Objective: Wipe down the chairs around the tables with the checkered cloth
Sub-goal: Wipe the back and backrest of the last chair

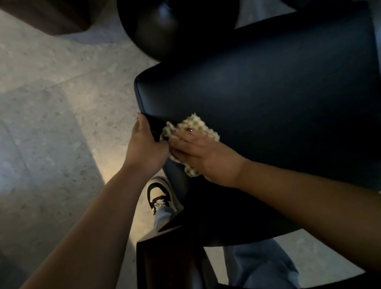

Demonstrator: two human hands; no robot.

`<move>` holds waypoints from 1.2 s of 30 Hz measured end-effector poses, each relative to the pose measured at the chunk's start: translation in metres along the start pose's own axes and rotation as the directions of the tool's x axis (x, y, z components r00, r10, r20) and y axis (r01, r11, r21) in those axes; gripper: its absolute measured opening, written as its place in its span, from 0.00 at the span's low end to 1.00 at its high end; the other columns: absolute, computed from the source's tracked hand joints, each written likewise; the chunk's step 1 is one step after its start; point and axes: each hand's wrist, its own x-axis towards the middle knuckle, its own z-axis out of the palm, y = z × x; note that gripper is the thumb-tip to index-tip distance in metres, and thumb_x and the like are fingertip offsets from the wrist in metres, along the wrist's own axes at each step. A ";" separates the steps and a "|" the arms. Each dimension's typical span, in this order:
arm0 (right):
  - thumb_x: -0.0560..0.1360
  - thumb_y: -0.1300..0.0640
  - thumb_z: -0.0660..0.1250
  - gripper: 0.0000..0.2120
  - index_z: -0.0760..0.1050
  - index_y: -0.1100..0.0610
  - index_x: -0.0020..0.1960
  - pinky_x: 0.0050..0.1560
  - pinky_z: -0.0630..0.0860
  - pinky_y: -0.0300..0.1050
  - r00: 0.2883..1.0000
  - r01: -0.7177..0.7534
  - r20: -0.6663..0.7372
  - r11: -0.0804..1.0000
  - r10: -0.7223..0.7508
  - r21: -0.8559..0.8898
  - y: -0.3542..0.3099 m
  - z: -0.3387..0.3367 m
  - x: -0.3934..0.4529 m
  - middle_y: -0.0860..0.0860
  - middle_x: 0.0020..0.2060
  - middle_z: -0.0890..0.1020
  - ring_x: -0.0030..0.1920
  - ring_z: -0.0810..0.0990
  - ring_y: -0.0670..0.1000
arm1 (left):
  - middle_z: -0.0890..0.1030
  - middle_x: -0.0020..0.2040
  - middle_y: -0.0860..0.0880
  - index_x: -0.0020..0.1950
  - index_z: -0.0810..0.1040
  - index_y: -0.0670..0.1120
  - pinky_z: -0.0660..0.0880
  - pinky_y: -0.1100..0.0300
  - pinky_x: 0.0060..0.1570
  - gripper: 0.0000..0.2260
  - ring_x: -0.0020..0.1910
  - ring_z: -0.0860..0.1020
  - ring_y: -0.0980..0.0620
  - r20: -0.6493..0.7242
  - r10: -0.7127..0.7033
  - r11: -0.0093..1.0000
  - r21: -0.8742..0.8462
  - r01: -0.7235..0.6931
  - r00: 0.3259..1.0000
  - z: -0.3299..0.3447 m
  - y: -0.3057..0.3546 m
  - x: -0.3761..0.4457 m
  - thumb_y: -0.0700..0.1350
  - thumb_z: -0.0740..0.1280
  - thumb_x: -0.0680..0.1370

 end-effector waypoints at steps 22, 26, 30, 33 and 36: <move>0.77 0.49 0.61 0.18 0.72 0.58 0.63 0.43 0.73 0.53 0.666 -0.656 -0.396 0.749 0.632 0.091 0.050 -0.045 0.028 0.60 0.58 0.72 0.51 0.73 0.60 | 0.39 0.79 0.42 0.79 0.41 0.45 0.57 0.49 0.73 0.41 0.77 0.48 0.39 -0.029 0.100 0.927 0.366 -0.083 0.995 -0.003 0.042 0.021 0.40 0.64 0.74; 0.76 0.47 0.61 0.21 0.71 0.58 0.64 0.36 0.72 0.49 0.705 -0.655 -0.396 0.754 0.588 -0.046 0.047 -0.042 0.027 0.60 0.57 0.73 0.49 0.74 0.60 | 0.39 0.79 0.40 0.79 0.40 0.42 0.55 0.49 0.74 0.42 0.77 0.47 0.38 -0.040 0.087 0.923 0.378 -0.065 0.995 0.002 0.045 0.021 0.40 0.64 0.73; 0.80 0.49 0.54 0.24 0.64 0.61 0.71 0.31 0.76 0.46 0.826 -0.553 -0.291 0.793 0.482 -0.256 0.052 -0.044 0.018 0.58 0.59 0.73 0.50 0.76 0.57 | 0.38 0.78 0.39 0.78 0.39 0.42 0.54 0.48 0.73 0.44 0.77 0.46 0.37 -0.033 0.096 0.913 0.400 -0.075 0.995 0.002 0.045 0.021 0.40 0.65 0.72; 0.76 0.59 0.53 0.23 0.70 0.63 0.68 0.24 0.76 0.43 0.917 -0.376 -0.293 0.836 0.272 -0.400 0.067 -0.051 0.015 0.55 0.55 0.79 0.42 0.80 0.53 | 0.35 0.77 0.40 0.78 0.35 0.45 0.56 0.47 0.72 0.52 0.77 0.43 0.37 0.036 0.111 0.894 0.432 -0.116 0.993 -0.003 0.040 0.021 0.45 0.71 0.68; 0.73 0.60 0.55 0.22 0.75 0.63 0.65 0.23 0.73 0.45 0.931 -0.298 -0.320 0.869 0.174 -0.396 0.091 -0.062 0.014 0.58 0.54 0.80 0.40 0.81 0.58 | 0.31 0.77 0.43 0.78 0.34 0.48 0.58 0.43 0.71 0.57 0.77 0.40 0.37 0.117 0.214 0.804 0.543 -0.243 0.970 -0.015 0.037 0.020 0.50 0.75 0.66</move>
